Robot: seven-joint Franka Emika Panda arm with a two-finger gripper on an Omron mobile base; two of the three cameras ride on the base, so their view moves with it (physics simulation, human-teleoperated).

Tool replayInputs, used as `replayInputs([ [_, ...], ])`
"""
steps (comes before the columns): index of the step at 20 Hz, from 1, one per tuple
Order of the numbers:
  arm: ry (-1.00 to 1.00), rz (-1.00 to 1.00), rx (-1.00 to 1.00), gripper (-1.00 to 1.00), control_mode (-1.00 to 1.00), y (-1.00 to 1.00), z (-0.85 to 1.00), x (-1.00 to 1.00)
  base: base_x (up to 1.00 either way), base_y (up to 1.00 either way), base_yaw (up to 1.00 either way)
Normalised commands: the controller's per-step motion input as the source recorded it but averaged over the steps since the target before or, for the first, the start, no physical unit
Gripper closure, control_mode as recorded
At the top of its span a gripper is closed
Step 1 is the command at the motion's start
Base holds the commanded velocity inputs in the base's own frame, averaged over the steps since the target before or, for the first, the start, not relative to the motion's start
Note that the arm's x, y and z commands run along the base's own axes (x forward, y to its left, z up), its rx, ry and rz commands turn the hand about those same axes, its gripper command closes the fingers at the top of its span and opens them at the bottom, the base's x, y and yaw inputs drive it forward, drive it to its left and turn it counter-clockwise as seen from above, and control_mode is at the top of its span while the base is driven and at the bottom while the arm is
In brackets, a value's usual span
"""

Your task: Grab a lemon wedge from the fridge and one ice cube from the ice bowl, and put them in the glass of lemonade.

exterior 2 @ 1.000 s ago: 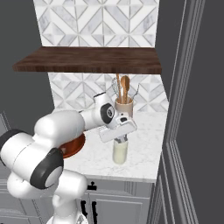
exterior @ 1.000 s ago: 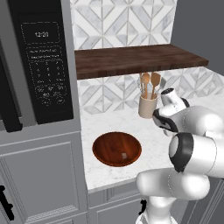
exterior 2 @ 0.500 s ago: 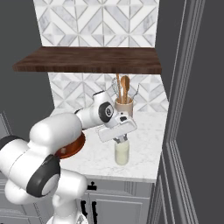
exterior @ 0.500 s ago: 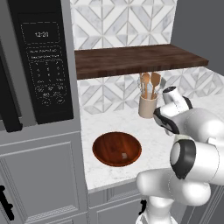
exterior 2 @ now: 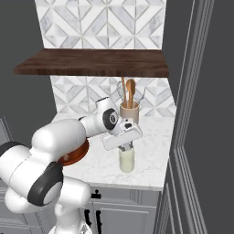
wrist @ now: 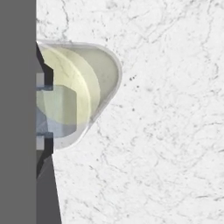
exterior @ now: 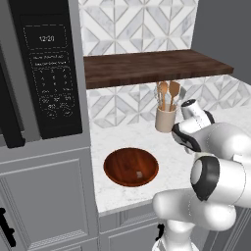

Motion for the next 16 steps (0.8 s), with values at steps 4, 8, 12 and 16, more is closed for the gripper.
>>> replayInputs([
  [4,-0.01,0.00,0.00,-1.00,-1.00,0.00,0.13,-0.13,0.00,0.00,0.00],
  [8,0.00,0.00,0.00,-1.00,-1.00,0.00,0.12,-0.05,0.00,0.00,0.00],
  [12,0.00,0.00,0.00,-1.00,-1.00,-0.01,0.11,0.00,0.00,0.00,0.00],
  [16,-0.02,0.00,0.00,-1.00,-1.00,-0.14,0.32,0.00,0.00,0.00,0.00],
])
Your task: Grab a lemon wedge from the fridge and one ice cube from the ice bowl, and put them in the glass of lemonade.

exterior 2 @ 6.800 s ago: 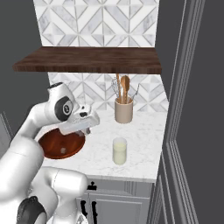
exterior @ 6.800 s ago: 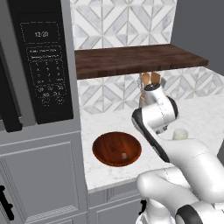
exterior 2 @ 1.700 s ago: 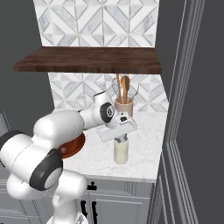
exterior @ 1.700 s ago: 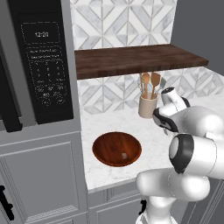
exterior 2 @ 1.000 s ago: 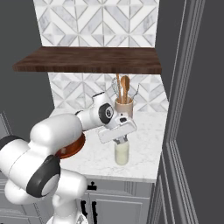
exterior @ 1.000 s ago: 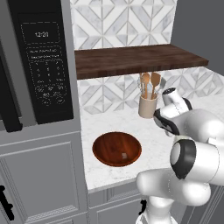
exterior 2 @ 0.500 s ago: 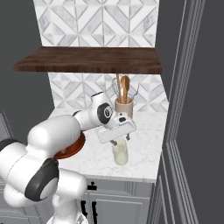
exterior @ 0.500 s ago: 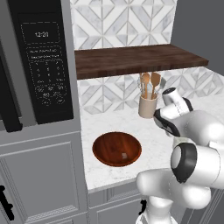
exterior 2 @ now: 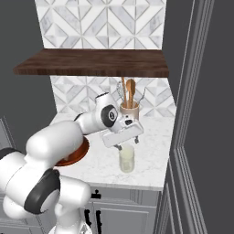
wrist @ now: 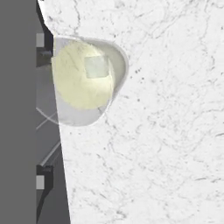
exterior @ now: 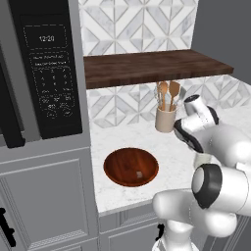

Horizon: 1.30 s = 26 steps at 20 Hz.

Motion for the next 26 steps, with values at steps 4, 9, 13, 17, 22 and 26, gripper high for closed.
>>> replayInputs([
  [4,-0.03,0.00,0.07,-1.00,-1.00,-0.22,0.49,-0.14,0.00,0.00,0.00],
  [9,-0.18,0.00,0.39,-1.00,-1.00,-0.05,0.35,-0.68,0.00,0.00,0.00],
  [13,-0.40,0.00,0.35,-1.00,-1.00,0.48,0.39,-0.95,0.00,0.00,0.00],
  [17,-0.30,0.00,0.17,-1.00,-1.00,0.73,0.33,-0.89,0.00,0.00,0.00],
  [22,-0.01,-0.06,0.01,-1.00,-1.00,0.60,0.16,-0.72,0.00,0.00,0.00],
  [26,0.08,-0.11,-0.06,-1.00,-1.00,0.63,0.10,-0.29,0.00,0.00,0.00],
])
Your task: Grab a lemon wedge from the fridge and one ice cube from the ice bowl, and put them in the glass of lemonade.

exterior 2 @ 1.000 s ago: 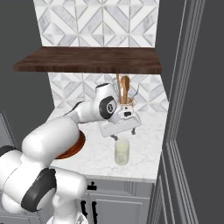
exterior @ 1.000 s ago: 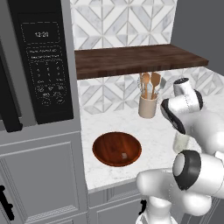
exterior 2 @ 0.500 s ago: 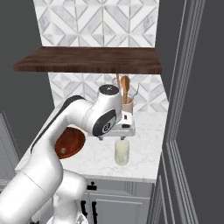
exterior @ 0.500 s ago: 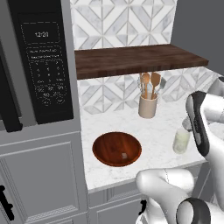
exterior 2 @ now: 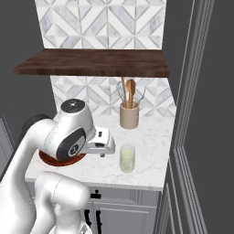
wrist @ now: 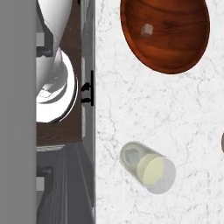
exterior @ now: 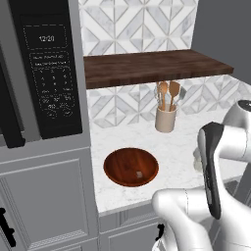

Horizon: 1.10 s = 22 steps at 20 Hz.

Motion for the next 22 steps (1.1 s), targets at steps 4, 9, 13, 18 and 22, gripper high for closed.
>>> replayInputs([
  [4,-0.10,0.06,0.00,-1.00,-1.00,0.32,0.06,-0.22,0.00,0.00,0.00],
  [9,-0.17,0.11,0.00,-1.00,-1.00,0.29,-0.02,-0.20,0.00,0.00,0.00],
  [13,0.00,0.00,-0.01,-1.00,1.00,0.25,-0.11,-0.39,-0.19,0.06,0.00],
  [18,0.00,0.00,0.00,-1.00,1.00,0.00,0.00,0.00,-0.97,0.22,-0.12],
  [22,0.00,0.00,0.00,-1.00,1.00,0.00,0.00,0.00,-1.00,0.06,-0.18],
])
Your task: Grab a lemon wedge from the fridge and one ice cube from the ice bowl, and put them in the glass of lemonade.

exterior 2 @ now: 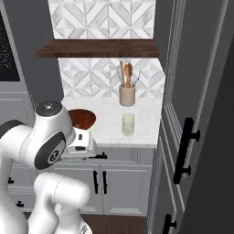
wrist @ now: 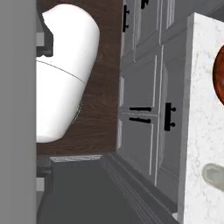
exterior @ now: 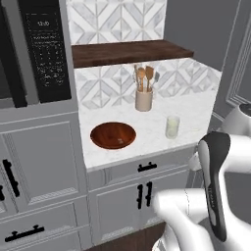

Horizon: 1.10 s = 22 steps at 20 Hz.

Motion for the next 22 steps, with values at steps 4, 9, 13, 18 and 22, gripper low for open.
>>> replayInputs([
  [4,0.00,0.00,0.00,-1.00,1.00,0.00,0.00,0.00,-0.93,0.05,-0.39],
  [9,0.00,0.00,0.00,-1.00,1.00,0.00,0.00,0.00,-0.73,0.43,-0.60],
  [13,0.00,0.00,0.00,-1.00,1.00,0.00,0.00,0.00,-0.93,0.52,-0.58],
  [18,0.00,0.00,0.00,-1.00,1.00,0.00,0.00,0.00,-0.96,0.33,-0.60],
  [22,0.00,0.00,0.00,-1.00,1.00,0.00,0.00,0.00,-0.46,-0.02,-0.66],
])
